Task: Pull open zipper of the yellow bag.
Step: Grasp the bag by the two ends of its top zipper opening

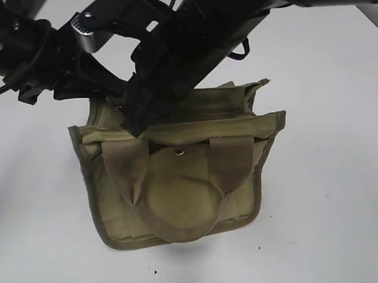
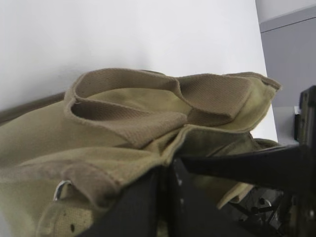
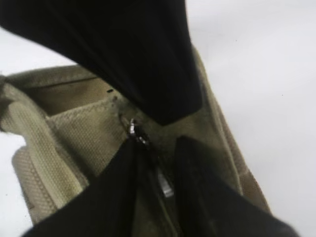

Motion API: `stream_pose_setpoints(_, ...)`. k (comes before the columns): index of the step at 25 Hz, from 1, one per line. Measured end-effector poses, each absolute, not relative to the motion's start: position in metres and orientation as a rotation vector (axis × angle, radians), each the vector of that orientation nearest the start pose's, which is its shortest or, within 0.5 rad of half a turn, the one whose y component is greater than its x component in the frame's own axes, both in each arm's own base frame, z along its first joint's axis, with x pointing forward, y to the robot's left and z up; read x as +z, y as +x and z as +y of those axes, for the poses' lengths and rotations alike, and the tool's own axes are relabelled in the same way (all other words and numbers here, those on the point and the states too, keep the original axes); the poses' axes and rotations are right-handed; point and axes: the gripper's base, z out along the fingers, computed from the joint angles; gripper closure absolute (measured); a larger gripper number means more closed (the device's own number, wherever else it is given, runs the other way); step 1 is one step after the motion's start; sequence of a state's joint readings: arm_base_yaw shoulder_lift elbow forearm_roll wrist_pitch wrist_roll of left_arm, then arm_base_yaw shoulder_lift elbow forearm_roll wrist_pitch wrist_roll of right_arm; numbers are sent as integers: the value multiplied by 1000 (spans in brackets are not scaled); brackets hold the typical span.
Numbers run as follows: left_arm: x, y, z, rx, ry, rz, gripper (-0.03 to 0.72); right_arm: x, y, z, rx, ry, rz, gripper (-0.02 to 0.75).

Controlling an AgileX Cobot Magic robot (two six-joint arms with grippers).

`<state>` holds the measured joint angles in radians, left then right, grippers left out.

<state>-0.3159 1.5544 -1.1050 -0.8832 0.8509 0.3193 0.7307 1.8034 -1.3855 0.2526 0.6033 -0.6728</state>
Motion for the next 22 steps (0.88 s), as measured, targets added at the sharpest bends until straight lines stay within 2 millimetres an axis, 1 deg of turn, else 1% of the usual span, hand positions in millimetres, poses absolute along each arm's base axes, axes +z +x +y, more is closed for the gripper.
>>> stream_pose_setpoints(3,276,285,-149,-1042,192,2604,684,256,290,277,283,-1464,2038,669)
stream_pose_setpoints(5,276,285,-149,-1041,192,2603,684,255,289,277,281,-1474,2046,725)
stream_pose_setpoints(10,276,285,-148,-1037,197,2605,685,255,288,274,268,-1497,2073,736)
stream_pose_setpoints(13,276,285,-149,-1045,197,2605,685,259,289,262,256,-1475,2138,736)
stream_pose_setpoints(16,277,285,-150,-1056,190,2600,685,267,293,240,252,-1422,2245,736)
stream_pose_setpoints(22,278,285,-150,-1061,185,2596,685,284,304,182,234,-1251,2453,736)
